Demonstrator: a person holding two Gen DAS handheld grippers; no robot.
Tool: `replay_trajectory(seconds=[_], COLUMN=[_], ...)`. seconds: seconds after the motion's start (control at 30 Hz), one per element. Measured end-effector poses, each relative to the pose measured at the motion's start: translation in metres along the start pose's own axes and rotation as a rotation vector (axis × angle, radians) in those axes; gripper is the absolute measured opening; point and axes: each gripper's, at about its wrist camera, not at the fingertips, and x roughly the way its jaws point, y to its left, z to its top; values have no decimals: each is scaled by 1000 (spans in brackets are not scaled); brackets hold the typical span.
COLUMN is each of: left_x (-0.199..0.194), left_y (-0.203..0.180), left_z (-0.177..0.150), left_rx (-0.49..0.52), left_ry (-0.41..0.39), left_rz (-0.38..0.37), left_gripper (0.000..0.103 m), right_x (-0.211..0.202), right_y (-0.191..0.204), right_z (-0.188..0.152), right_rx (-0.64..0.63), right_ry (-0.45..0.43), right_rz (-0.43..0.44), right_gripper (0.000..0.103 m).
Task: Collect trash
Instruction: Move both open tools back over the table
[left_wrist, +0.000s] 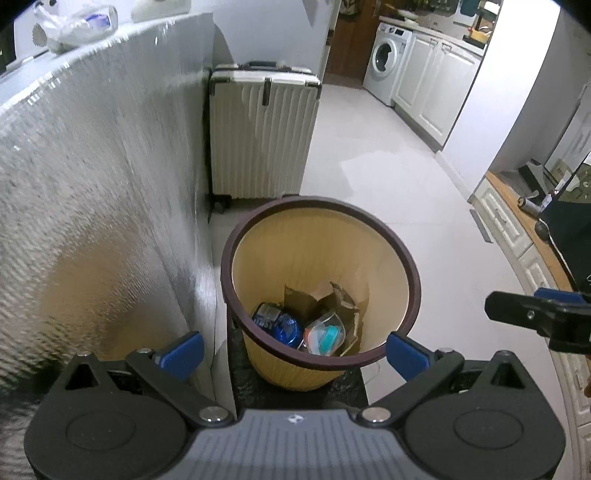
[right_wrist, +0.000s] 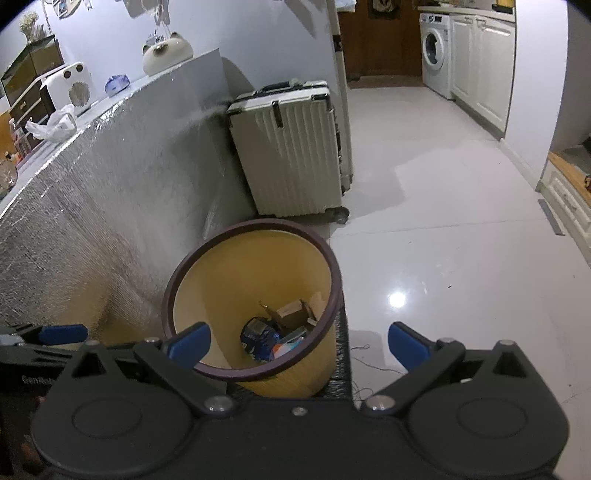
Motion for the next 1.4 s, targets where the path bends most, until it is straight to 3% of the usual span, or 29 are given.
replay_trajectory(seconds=[0.5,0.93,1.13,1.4], left_x=[-61,-145,-180,-211], left_y=[-8,-6,16,74], left_z=[4,15,20,32], left_rx=[18,66,71,21], left_ry=[-154,-381,-468,-545], left_rz=[-39,-69,-37,35], left_gripper=[103,103,103,103], right_x=[-55,-114,-121,-115], right_y=[1,34,59,99], right_z=[-5,11,23,43], right_rx=[-17,-62,-75,-92], right_ry=[-134,-331,-401,-461], right_rz=[-20,31,76,144], right_gripper=[103,103,103,103])
